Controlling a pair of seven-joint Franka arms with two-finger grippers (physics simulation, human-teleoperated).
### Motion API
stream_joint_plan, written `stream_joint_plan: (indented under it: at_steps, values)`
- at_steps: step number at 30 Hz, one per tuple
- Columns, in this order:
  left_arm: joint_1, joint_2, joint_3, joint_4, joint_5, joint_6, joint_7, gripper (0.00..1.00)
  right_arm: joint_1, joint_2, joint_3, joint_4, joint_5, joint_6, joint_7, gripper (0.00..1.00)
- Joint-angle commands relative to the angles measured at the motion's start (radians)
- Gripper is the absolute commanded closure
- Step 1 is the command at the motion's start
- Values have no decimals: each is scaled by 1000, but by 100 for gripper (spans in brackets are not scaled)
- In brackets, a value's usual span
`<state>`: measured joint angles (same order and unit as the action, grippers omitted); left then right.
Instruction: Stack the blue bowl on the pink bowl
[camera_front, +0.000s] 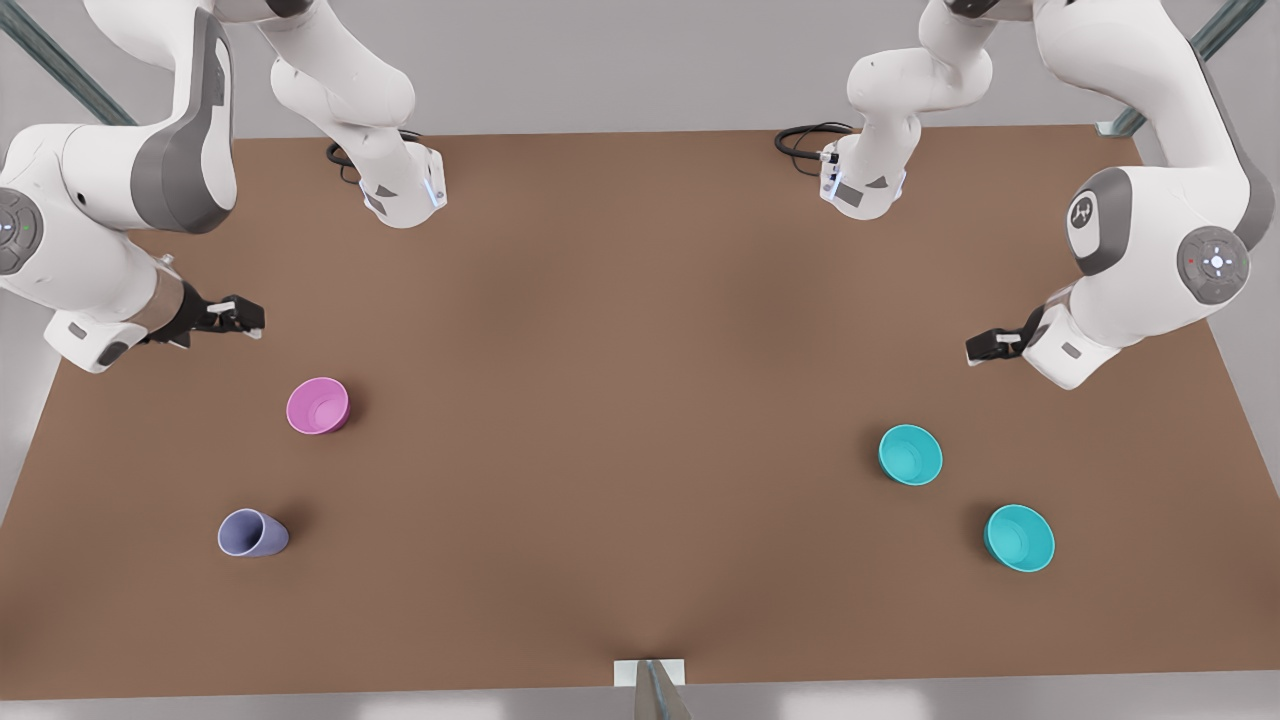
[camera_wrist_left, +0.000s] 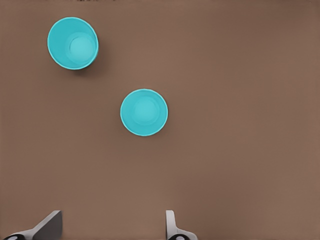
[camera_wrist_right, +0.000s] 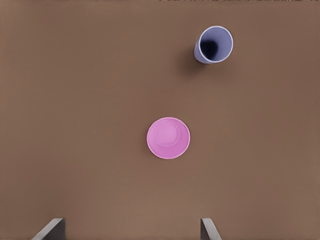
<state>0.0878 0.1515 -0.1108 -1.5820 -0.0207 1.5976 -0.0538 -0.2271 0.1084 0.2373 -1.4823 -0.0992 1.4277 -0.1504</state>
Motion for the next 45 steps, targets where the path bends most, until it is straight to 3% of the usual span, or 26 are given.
stream_joint_plan:
  at_steps: [1, 4, 7, 9, 12, 17, 25, 45]
  values:
    - [0, -1, 0, 0, 1, -7, -21, 0, 0, -1, 0, 0, 1, 14, -40, 0]
    - [0, -1, -1, 2, 1, -7, -21, 0, -9, 11, 0, -7, 6, -12, -66, 0]
    - [0, -1, -1, 0, 1, -11, -21, 0, -29, 278, -6, 123, 19, -13, -196, 0]
    - [1, 0, -1, 2, -1, -10, -21, 0, -24, 352, -7, 65, 4, 71, -186, 0]
    - [1, 3, 0, 2, -1, -11, -21, 0, -107, 294, -3, -188, 19, 278, -186, 0]
    - [1, 11, -1, 0, -1, -25, -31, 0, -233, 166, -4, -470, 65, 479, -224, 0]
    - [1, 11, -1, 2, -1, -48, -21, 0, -215, 228, -7, -507, 84, 659, -114, 0]
    - [4, 17, 20, 31, -4, -82, -21, 0, -275, 415, -23, -507, 67, 697, -49, 0]
